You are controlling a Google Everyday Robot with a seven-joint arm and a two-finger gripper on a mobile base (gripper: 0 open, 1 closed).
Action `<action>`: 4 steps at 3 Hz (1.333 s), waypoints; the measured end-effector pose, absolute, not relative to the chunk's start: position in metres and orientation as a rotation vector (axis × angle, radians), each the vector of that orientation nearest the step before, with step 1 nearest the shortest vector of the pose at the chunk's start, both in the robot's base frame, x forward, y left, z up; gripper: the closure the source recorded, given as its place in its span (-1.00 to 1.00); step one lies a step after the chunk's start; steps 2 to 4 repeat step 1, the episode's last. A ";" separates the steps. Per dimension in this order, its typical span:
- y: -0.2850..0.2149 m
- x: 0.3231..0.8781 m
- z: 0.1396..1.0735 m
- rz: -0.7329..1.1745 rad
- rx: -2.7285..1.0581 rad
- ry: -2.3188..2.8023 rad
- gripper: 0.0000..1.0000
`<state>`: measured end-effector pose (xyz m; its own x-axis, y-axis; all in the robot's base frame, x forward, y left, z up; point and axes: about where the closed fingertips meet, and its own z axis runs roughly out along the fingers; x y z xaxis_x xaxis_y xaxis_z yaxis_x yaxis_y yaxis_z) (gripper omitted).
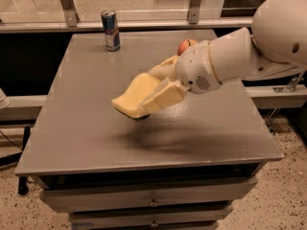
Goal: Pick sponge
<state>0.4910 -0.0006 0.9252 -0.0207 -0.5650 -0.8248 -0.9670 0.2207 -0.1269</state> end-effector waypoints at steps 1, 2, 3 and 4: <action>0.000 0.491 0.925 0.630 -1.446 1.691 1.00; 0.000 0.491 0.925 0.630 -1.446 1.691 1.00; 0.000 0.491 0.925 0.630 -1.446 1.691 1.00; 0.000 0.491 0.925 0.630 -1.446 1.691 1.00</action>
Offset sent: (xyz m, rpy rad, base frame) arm 0.0000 0.0000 0.0000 0.0000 0.0000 0.0000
